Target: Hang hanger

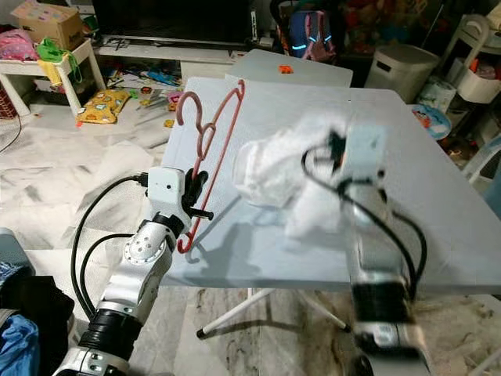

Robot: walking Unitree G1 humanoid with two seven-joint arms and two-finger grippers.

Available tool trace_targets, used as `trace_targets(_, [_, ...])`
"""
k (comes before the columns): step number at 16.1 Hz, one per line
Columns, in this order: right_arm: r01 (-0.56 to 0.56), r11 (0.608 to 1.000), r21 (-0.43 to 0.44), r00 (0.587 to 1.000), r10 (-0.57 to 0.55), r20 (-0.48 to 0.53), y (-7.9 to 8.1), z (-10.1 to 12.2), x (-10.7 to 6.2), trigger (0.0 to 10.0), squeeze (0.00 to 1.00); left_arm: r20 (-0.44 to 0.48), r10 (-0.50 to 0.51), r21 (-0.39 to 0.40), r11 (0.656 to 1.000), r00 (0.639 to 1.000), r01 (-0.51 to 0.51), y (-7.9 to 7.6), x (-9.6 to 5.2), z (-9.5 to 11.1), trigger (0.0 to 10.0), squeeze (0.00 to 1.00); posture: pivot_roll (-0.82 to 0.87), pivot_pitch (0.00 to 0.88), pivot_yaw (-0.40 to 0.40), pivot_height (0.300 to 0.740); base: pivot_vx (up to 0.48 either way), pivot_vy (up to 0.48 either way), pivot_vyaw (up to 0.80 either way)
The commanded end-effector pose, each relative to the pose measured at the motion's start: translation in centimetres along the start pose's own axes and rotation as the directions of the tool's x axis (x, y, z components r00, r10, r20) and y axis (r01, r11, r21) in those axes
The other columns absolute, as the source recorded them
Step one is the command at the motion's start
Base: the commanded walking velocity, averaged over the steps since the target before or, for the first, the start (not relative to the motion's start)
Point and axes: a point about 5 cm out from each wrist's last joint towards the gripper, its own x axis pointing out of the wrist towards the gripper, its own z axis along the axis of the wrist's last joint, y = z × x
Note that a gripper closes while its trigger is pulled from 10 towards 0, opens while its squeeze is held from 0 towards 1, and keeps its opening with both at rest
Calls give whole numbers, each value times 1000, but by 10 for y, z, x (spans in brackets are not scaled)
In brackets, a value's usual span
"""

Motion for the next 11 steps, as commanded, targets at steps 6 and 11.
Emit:
trace_targets(6, [-163,949,-269,985,139,-106,-21,-29,-37,10000,1000,-39,-95,8,995,995,95,-4,0,-7,10000,0,34,0,-48,740,0,0,0])
trace_targets(11, [50,998,-49,999,-51,-18,-25,-27,-66,10000,1000,-52,-62,58,996,997,65,4,-8,-11,10000,0,50,0,-56,740,0,0,0])
